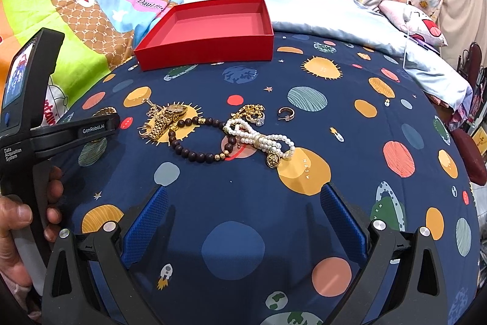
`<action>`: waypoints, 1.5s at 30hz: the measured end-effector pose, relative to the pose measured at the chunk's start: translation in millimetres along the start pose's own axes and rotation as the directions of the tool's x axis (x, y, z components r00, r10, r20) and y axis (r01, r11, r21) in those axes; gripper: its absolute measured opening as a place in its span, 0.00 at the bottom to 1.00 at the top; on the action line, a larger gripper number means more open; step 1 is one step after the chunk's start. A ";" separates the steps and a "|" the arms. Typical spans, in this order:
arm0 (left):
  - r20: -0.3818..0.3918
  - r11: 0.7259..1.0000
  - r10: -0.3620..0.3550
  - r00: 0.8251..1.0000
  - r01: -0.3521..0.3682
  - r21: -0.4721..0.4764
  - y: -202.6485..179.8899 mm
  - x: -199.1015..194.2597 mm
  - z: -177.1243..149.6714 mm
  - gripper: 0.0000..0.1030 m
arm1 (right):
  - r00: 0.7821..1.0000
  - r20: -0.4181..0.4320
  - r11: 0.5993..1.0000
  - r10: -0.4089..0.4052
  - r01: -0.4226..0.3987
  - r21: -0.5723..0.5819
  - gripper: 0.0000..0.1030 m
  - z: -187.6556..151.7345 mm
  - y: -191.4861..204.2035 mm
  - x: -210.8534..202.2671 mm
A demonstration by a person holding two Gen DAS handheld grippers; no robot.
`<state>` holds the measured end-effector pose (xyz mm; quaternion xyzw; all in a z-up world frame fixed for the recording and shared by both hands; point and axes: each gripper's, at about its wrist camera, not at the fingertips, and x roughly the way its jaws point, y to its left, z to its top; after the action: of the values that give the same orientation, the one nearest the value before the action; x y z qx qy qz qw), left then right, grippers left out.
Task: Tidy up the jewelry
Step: 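Move the left gripper over the gold chain bangle, fingers open, then grasp the gold bangle with the left gripper while the right grasps the pearl necklace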
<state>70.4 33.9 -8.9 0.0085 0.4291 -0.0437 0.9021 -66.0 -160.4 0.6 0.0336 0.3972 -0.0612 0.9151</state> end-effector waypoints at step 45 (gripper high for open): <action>0.144 0.986 -0.165 0.976 0.165 0.010 13.1 -55.0 -34.0 0.53 | 0.992 -0.084 0.995 0.091 -0.087 0.048 0.56 42.9 -42.5 50.9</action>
<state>10.6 52.7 11.9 -0.0311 0.3622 -0.1186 0.9240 -6.4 -211.5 -7.8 0.0744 0.4327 -0.0276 0.8980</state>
